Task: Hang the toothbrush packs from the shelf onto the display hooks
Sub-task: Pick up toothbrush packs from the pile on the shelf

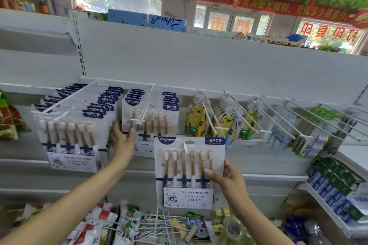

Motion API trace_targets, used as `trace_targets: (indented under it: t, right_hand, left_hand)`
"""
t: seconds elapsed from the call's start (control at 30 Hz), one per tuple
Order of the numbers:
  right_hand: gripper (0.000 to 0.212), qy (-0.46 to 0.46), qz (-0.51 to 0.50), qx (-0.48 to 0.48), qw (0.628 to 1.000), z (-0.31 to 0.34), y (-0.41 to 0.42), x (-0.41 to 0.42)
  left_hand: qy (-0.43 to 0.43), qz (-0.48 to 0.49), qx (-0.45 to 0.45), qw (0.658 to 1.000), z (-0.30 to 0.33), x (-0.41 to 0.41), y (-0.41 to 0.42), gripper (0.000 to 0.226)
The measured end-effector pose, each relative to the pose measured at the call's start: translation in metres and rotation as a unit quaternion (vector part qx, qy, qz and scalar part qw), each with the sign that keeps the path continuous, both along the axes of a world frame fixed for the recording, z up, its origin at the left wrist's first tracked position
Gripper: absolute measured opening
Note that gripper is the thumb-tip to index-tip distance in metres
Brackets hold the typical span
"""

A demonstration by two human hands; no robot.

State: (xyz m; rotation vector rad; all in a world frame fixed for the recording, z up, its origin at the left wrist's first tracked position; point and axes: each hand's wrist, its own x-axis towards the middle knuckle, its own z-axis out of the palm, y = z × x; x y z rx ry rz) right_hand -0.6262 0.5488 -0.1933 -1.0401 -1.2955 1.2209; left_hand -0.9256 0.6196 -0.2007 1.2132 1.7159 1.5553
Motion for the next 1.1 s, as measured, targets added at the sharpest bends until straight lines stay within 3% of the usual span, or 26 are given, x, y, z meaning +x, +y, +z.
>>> trace_targets:
  t: [0.1,0.2,0.27,0.37,0.6,0.77,1.0,1.1]
  right_hand:
    - [0.026,0.009,0.012,0.004,1.0,0.004,0.001,-0.012]
    - [0.027,0.007,0.025,0.011,1.0,0.008,0.004,-0.029]
    - [0.026,0.002,0.033,0.017,0.999,0.01,0.006,-0.042]
    - [0.027,-0.002,0.057,0.021,0.998,0.013,0.009,-0.063]
    - [0.019,-0.01,0.099,0.026,0.995,0.012,0.014,-0.1]
    - [0.019,0.0,0.099,0.024,0.995,0.01,0.017,-0.108]
    - [0.019,0.016,0.108,0.046,0.993,0.009,0.019,-0.106]
    - [0.017,0.018,0.099,0.059,0.993,0.014,0.025,-0.106]
  left_hand:
    - [0.045,-0.037,0.015,0.998,-0.014,0.002,-0.031,0.072]
    - [0.043,-0.133,0.049,0.989,-0.025,-0.006,-0.07,0.074]
    - [0.017,-0.192,0.007,0.981,-0.028,-0.012,-0.092,0.073]
    - [0.0,-0.234,-0.034,0.972,-0.034,-0.012,-0.114,0.048]
    - [-0.054,-0.132,-0.027,0.989,-0.04,-0.038,-0.121,0.048]
    - [-0.052,-0.142,-0.005,0.988,-0.038,-0.045,-0.121,0.043]
    - [-0.054,-0.14,0.005,0.989,-0.059,-0.058,-0.118,0.074]
    - [-0.029,-0.142,0.021,0.989,-0.055,-0.059,-0.108,0.07]
